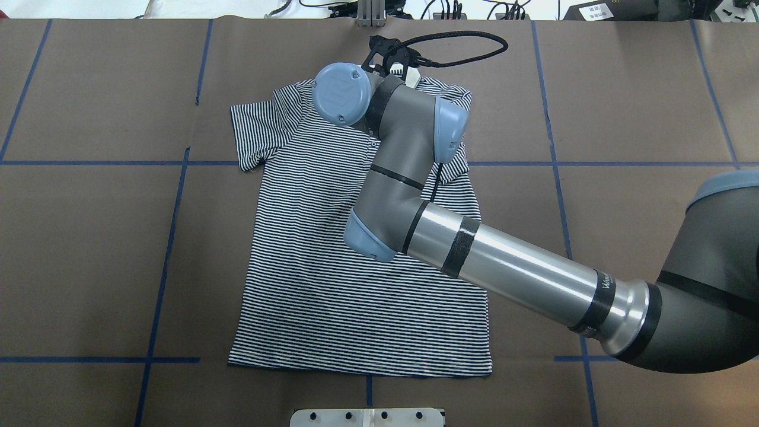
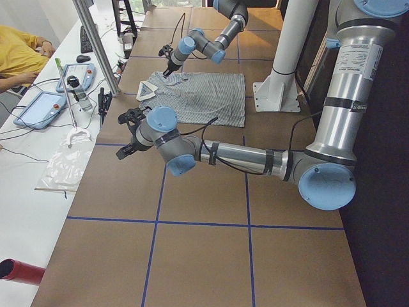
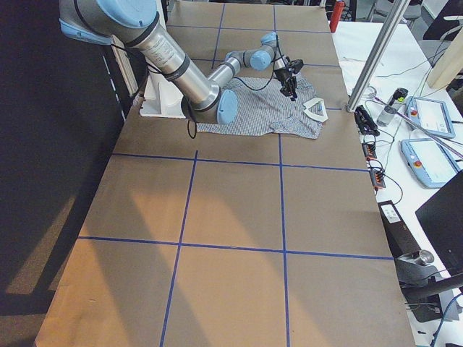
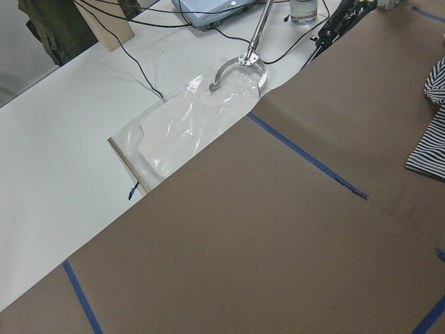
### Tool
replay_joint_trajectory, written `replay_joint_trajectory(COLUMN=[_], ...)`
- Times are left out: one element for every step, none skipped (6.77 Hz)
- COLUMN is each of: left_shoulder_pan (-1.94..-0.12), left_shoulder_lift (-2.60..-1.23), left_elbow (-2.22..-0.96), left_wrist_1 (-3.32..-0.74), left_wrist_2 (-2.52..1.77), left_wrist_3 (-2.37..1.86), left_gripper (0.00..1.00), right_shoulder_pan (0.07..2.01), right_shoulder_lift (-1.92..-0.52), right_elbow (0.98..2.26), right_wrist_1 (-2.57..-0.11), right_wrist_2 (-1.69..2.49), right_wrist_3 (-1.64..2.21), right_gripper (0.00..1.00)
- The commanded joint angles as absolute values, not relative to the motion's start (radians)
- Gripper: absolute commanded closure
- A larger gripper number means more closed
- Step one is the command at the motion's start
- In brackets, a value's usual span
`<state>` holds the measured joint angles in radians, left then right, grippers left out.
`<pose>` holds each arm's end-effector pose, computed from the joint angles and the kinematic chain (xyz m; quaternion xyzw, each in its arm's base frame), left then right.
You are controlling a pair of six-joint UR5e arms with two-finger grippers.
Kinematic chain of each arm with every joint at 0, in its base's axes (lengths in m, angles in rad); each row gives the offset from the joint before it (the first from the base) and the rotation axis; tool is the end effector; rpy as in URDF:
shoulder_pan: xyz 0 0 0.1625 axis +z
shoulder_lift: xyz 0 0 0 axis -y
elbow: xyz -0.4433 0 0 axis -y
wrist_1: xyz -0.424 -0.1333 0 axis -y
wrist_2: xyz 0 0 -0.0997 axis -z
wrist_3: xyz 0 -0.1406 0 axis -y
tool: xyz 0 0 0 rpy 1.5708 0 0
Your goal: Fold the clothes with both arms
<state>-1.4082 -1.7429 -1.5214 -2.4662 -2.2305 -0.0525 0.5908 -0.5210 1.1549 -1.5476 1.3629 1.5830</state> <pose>0.0577 -0.6428 0.5208 0.4281 0.3307 0.2031 0.8162 -0.6480 -0.6300 0.1800 0.1857 -0.2796 0.3115 0.8890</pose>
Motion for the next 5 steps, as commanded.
replay_joint_trajectory(left_shoulder_pan=[-1.376, -1.294, -1.196, -1.137, -1.049], left_shoulder_lift=[-1.75, -1.756, -1.787, -1.822, -1.907], left_elbow=[-1.519, -1.517, -1.505, -1.505, -1.45], left_wrist_1=[-2.503, -2.502, -2.497, -2.491, -2.485], left_wrist_2=[-2.227, -2.224, -2.183, -2.084, -2.009], left_wrist_3=[-0.058, -0.133, -0.313, -0.516, -0.746], left_gripper=[0.0, 0.0, 0.0, 0.0, 0.11], right_shoulder_pan=[0.638, 0.705, 0.783, 0.873, 0.941], right_shoulder_lift=[-0.546, -0.675, -0.833, -0.947, -1.036], right_elbow=[1.231, 1.402, 1.604, 1.717, 1.771], right_wrist_1=[-1.558, -1.56, -1.552, -1.548, -1.531], right_wrist_2=[1.463, 1.592, 1.705, 1.85, 1.937], right_wrist_3=[1.403, 1.25, 1.101, 0.965, 0.846], right_gripper=[0.0, 0.0, 0.0, 0.0, 0.0])
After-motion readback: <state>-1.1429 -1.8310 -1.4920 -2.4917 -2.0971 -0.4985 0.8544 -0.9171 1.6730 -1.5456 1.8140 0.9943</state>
